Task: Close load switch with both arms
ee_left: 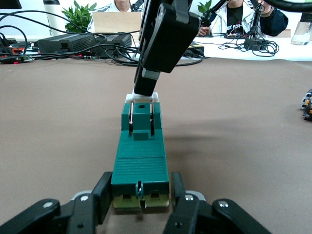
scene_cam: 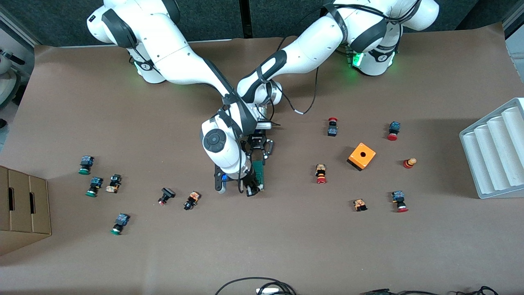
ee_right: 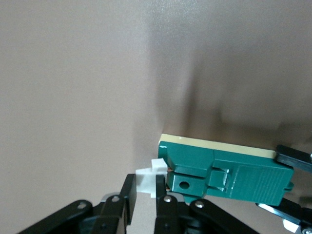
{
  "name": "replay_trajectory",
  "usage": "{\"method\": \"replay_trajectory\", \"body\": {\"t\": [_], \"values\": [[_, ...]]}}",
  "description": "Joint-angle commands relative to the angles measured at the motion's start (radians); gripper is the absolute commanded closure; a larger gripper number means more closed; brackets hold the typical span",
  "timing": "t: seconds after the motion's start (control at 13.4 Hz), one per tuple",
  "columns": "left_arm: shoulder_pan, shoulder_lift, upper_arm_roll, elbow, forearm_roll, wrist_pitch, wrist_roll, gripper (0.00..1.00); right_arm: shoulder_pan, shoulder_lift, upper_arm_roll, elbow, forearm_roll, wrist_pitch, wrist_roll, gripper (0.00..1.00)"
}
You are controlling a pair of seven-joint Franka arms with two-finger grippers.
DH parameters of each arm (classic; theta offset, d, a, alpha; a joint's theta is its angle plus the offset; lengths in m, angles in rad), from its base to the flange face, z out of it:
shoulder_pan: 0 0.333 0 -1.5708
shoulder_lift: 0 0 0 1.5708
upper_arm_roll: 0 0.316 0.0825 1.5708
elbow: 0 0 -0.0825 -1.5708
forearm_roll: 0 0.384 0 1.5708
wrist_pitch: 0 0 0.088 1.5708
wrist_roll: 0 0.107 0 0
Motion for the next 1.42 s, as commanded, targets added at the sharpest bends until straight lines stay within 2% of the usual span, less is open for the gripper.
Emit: {"method": "replay_trajectory", "body": {"t": [0.0, 0.3, 0.37, 0.45, 0.52, 0.75, 0.82, 0.9, 0.97, 1.12, 1.34], "values": [[-0.012, 0.014, 0.008, 0.022, 0.016, -0.009, -0.008, 0.45, -0.010, 0.042, 0.006, 0.037, 0.022, 0.007, -0.016, 0.77], [-0.012, 0.013, 0.008, 0.023, 0.016, -0.009, -0.007, 0.46, -0.015, 0.036, 0.006, 0.050, 0.025, -0.001, -0.010, 0.73], [-0.012, 0.014, 0.008, 0.022, 0.016, -0.009, -0.007, 0.46, -0.015, 0.028, 0.006, 0.051, 0.025, -0.005, -0.011, 0.58], [-0.012, 0.014, 0.008, 0.022, 0.016, -0.009, -0.007, 0.46, -0.015, 0.021, 0.006, 0.052, 0.025, -0.009, -0.008, 0.20], [-0.012, 0.014, 0.008, 0.022, 0.016, -0.009, -0.007, 0.46, -0.017, 0.008, 0.006, 0.051, 0.025, -0.019, -0.008, 0.00], [-0.012, 0.013, 0.008, 0.022, 0.016, -0.009, -0.005, 0.46, -0.061, -0.066, 0.006, 0.057, 0.022, -0.114, -0.023, 0.00], [-0.012, 0.013, 0.008, 0.022, 0.016, -0.009, -0.004, 0.41, -0.087, -0.106, 0.006, 0.054, 0.018, -0.157, -0.048, 0.00], [-0.012, 0.011, 0.008, 0.023, 0.014, -0.009, -0.010, 0.10, -0.104, -0.146, 0.006, 0.046, 0.015, -0.206, -0.121, 0.00], [-0.011, 0.006, 0.008, 0.023, 0.014, -0.008, -0.002, 0.00, -0.106, -0.182, 0.006, 0.034, 0.011, -0.231, -0.205, 0.00], [-0.011, 0.003, 0.008, 0.023, 0.014, -0.008, 0.001, 0.00, -0.133, -0.261, 0.003, -0.006, 0.004, -0.278, -0.339, 0.00], [-0.003, -0.009, 0.002, 0.025, -0.004, 0.003, 0.033, 0.00, -0.205, -0.399, 0.004, -0.040, -0.028, -0.460, -0.561, 0.00]]}}
